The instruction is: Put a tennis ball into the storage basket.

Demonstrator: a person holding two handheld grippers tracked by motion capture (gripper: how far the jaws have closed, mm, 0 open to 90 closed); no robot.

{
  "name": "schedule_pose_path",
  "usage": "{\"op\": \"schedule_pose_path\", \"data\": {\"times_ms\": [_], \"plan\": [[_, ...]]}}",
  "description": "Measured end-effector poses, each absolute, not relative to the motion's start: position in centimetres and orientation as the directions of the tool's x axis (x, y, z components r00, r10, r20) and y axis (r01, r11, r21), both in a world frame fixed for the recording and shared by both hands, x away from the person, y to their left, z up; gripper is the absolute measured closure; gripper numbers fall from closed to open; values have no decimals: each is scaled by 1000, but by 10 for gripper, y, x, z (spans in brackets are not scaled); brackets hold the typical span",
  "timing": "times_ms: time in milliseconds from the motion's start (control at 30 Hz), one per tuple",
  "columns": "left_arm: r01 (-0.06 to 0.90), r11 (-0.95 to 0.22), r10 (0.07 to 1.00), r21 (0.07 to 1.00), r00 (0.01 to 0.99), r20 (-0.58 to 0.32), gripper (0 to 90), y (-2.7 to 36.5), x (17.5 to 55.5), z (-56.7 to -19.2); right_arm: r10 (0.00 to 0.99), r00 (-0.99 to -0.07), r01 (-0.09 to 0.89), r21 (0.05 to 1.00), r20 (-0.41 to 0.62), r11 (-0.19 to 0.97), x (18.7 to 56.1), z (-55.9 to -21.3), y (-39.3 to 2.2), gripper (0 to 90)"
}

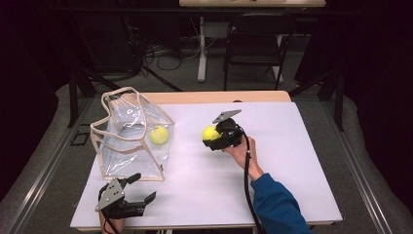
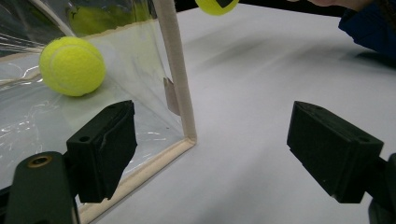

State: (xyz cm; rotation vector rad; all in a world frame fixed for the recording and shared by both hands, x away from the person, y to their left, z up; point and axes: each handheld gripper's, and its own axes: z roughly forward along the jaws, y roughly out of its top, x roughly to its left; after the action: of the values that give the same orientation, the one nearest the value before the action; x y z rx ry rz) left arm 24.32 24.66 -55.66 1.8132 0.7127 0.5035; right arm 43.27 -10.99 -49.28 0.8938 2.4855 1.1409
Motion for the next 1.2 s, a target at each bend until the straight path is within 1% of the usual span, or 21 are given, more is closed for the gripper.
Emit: {"op": "schedule_pose_path", "data": {"times_ms": [833,1200], "plan": [[224,-257,679,940,734,10,162,247,244,-556,612,-791,379,778,-8,501,424,-482,-103,262],[223,-258,677,940,736,11,162,247,244,-556,599,-801,370,790,5,489,420,-476,-100,262]]}}
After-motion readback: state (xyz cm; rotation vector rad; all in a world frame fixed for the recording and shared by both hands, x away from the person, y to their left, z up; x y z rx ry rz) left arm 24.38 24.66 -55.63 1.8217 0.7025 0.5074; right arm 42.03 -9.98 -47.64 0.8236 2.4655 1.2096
